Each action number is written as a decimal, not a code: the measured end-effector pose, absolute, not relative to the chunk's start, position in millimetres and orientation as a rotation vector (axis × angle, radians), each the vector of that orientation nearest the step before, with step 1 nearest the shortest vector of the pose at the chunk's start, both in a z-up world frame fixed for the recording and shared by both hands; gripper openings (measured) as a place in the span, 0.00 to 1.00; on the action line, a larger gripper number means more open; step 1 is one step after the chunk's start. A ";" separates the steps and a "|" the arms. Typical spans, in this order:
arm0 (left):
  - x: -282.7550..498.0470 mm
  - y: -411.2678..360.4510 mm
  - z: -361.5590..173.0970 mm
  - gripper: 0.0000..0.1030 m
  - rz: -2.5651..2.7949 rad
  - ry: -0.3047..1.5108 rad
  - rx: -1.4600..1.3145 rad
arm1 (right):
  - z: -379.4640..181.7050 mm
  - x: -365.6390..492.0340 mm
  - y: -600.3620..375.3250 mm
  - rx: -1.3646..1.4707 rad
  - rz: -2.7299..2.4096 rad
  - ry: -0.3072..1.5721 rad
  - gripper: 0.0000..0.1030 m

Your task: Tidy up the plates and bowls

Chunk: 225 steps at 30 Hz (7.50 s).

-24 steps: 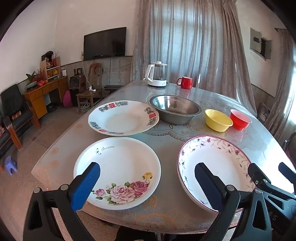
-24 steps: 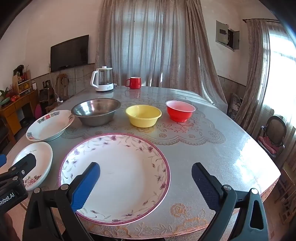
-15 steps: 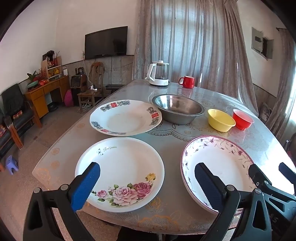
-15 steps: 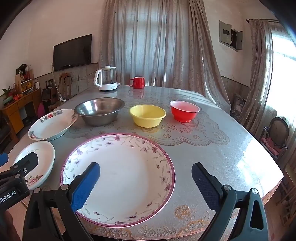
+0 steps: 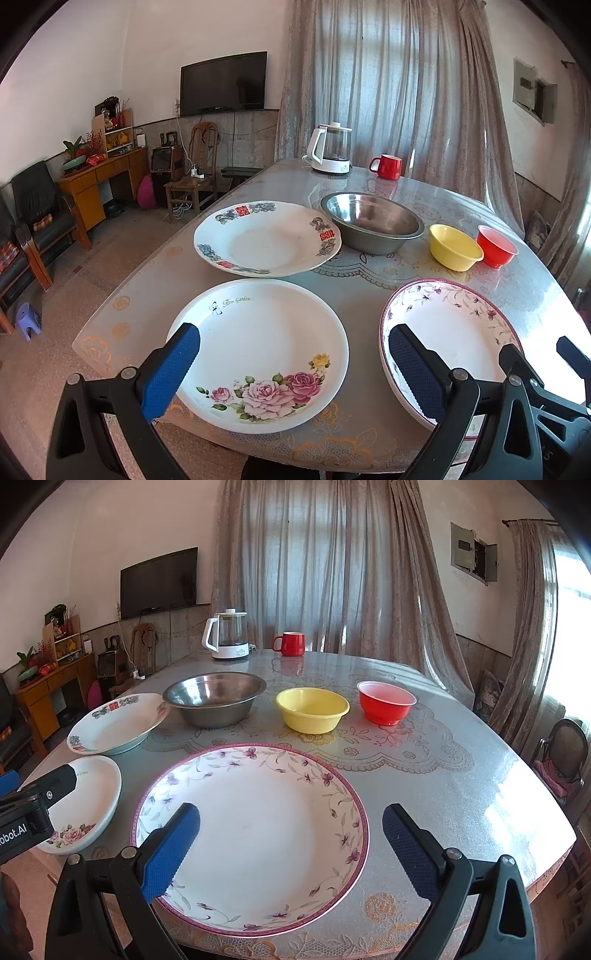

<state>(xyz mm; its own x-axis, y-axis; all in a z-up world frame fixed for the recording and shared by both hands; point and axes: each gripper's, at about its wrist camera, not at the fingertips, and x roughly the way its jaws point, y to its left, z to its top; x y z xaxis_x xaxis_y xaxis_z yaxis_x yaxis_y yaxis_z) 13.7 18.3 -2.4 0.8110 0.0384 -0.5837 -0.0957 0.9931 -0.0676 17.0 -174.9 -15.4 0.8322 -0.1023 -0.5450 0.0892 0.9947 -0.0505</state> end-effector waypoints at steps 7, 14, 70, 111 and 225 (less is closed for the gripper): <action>16.0 18.4 -3.1 1.00 0.070 0.627 -0.096 | -17.4 17.6 -175.4 -0.018 -0.097 0.583 0.99; 17.2 16.4 -4.1 1.00 0.067 0.638 -0.087 | -20.4 19.8 -176.4 -0.013 -0.087 0.593 0.99; 19.3 -7.1 -0.7 1.00 0.012 0.643 -0.029 | -23.3 24.4 -190.2 0.036 -0.076 0.606 0.99; 129.9 -47.6 -22.4 0.37 -0.427 0.943 0.094 | -61.7 50.2 -281.3 0.284 0.069 0.817 0.30; 75.3 101.4 -10.7 0.35 0.058 0.810 -0.184 | -24.0 112.8 -136.2 -0.007 0.226 0.760 0.32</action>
<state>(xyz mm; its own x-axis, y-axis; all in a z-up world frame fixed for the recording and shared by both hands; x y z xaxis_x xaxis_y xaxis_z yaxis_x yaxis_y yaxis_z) 75.3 101.4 -10.7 0.6890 -0.0190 -0.7246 -0.1214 0.9825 -0.1412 112.8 -136.2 -24.0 0.7016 0.2003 -0.6839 -0.2055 0.9758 0.0749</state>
